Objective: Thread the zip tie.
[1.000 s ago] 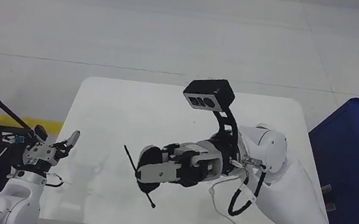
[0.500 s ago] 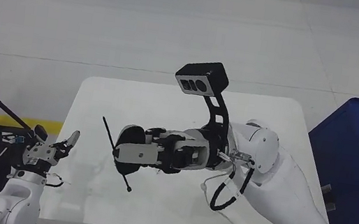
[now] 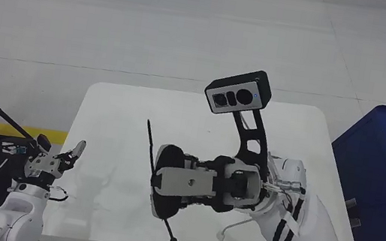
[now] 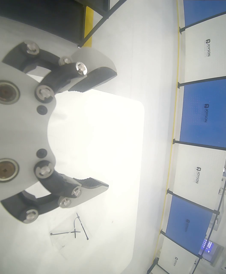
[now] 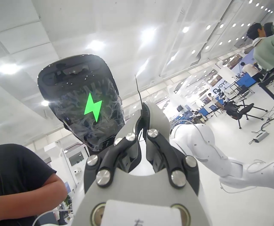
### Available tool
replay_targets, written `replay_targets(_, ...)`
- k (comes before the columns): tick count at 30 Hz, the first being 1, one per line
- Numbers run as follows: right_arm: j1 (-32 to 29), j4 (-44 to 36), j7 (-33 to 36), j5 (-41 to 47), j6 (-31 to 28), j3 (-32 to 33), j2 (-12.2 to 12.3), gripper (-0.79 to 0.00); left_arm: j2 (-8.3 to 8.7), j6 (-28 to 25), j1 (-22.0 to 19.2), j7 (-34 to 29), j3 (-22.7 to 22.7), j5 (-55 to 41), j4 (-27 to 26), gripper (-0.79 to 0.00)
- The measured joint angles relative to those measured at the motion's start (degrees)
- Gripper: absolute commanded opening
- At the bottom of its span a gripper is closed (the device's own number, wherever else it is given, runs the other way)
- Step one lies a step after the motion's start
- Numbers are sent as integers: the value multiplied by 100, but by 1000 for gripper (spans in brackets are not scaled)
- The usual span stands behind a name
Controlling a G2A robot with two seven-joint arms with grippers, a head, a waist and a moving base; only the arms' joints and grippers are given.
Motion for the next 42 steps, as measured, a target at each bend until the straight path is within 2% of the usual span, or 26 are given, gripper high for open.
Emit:
replay_targets(5, -173, -55, 14, -177, 74, 127, -8, -785, 0, 0, 0, 0, 0, 0, 0, 0)
replay_targets(8, -190, -117, 12, -860, 0, 236, 2, -785, 0, 0, 0, 0, 0, 0, 0, 0)
replay_targets(16, -290, -427, -136, -2704, -950, 200, -49, -785, 0, 0, 0, 0, 0, 0, 0, 0)
replay_targets(21, -379, -535, -460, -2927, -1066, 181, -92, -785, 0, 0, 0, 0, 0, 0, 0, 0)
replay_targets(24, -433, -522, -639, -3019, -809, 250, -98, -785, 0, 0, 0, 0, 0, 0, 0, 0)
replay_targets(29, -471, -552, -763, -3054, 195, 486, -68, -785, 0, 0, 0, 0, 0, 0, 0, 0)
replay_targets(32, -514, -661, -591, -2929, 668, 527, -54, -785, 0, 0, 0, 0, 0, 0, 0, 0)
replay_targets(39, -532, -719, -495, -2833, 772, 505, -52, -785, 0, 0, 0, 0, 0, 0, 0, 0)
replay_targets(42, -679, -909, -485, -2839, 1035, 465, -43, -785, 0, 0, 0, 0, 0, 0, 0, 0)
